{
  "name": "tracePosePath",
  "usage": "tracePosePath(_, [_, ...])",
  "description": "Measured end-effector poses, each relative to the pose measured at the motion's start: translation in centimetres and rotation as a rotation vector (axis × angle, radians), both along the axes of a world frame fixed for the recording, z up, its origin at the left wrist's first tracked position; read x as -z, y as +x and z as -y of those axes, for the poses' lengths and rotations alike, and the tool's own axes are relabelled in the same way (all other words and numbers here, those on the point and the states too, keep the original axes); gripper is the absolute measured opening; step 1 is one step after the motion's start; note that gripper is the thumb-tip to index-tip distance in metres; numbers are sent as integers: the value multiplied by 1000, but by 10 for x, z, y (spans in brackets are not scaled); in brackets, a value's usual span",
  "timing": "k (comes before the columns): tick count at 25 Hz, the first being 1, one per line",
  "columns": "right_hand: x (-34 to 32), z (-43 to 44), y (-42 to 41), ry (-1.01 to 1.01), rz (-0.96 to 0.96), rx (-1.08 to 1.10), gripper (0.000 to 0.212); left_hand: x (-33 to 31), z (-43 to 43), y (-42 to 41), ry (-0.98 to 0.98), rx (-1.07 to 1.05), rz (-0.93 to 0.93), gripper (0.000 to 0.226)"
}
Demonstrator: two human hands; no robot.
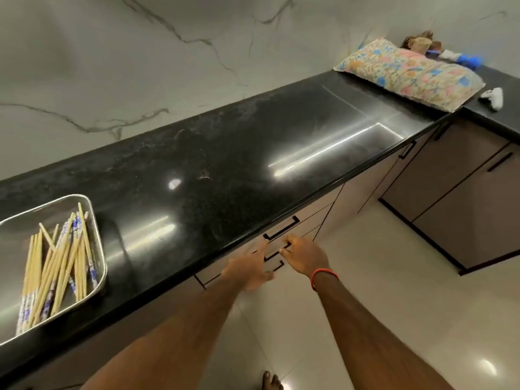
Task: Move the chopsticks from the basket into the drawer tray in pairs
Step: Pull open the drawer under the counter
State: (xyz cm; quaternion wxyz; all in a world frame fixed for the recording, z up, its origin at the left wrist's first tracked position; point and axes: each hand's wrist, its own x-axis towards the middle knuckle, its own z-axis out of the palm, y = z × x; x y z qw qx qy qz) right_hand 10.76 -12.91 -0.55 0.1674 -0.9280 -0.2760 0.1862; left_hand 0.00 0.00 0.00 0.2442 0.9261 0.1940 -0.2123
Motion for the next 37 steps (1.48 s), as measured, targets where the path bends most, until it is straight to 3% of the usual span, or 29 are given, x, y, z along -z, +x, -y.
tracePosePath(4, [25, -12, 21, -56, -23, 34, 47, 34, -14, 25, 20, -18, -67, 101])
tracePosePath(10, [63, -38, 48, -188, -97, 39, 46, 78, -20, 57, 39, -21, -188, 100])
tracePosePath(16, [84, -52, 60, -288, -164, -30, 70, 95, -19, 84, 4, -65, -210, 93])
tracePosePath(23, [90, -39, 55, -389, -46, -82, 79, 103, -8, 94, 24, -150, -263, 95])
tracePosePath(29, [88, -26, 43, -364, -18, -42, 73, 106, 8, 88, -40, -149, -267, 96])
tracePosePath(37, [91, -11, 38, -413, 250, -103, 58, 101, 23, 82, -106, -140, -186, 93])
